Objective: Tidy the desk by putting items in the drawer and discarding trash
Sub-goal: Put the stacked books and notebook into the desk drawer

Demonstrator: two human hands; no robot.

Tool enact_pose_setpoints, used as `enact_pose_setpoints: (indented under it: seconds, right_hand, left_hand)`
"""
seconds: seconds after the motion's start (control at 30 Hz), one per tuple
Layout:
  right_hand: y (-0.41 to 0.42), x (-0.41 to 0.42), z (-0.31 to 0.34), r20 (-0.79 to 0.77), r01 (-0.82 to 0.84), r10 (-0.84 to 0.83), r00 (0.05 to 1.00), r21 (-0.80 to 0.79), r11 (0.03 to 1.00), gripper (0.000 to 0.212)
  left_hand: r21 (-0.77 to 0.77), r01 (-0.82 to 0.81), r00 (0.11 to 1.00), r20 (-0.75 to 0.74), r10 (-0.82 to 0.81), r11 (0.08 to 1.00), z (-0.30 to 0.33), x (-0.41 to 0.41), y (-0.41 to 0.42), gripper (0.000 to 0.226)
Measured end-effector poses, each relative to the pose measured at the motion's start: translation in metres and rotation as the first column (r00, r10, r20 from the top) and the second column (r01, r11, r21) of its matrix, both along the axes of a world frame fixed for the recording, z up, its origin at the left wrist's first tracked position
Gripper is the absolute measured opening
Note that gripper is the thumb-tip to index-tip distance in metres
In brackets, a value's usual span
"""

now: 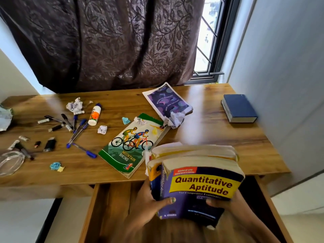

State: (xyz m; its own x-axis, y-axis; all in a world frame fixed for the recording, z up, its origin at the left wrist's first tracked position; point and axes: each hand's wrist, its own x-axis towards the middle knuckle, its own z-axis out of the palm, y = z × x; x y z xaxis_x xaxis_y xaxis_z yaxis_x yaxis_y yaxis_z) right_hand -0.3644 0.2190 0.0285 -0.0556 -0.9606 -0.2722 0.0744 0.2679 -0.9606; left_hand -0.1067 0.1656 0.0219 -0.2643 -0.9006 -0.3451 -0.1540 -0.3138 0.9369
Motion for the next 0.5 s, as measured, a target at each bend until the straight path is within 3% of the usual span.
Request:
enact_pose_setpoints:
  seconds: [0.1, 0.33, 0.5]
  right_hand:
    - [-0.001, 0.001, 0.006, -0.005, -0.022, 0.022, 1.0, -0.038, 0.999, 0.085]
    - [-0.004, 0.001, 0.026, -0.075, -0.221, 0.216, 0.973, -0.061, 0.973, 0.087]
    - [-0.004, 0.001, 0.011, -0.174, -0.109, 0.109, 0.979, 0.012, 0.994, 0.092]
  left_hand:
    - [-0.059, 0.062, 0.998, 0.022, -0.061, 0.996, 0.011, 0.009, -0.004, 0.099]
    - [-0.016, 0.11, 0.992, 0.058, -0.109, 0.994, 0.007, 0.012, -0.003, 0.103]
    - [-0.046, 0.005, 0.995, 0.098, 0.0, 0.999, -0.002, 0.009, -0.005, 0.072]
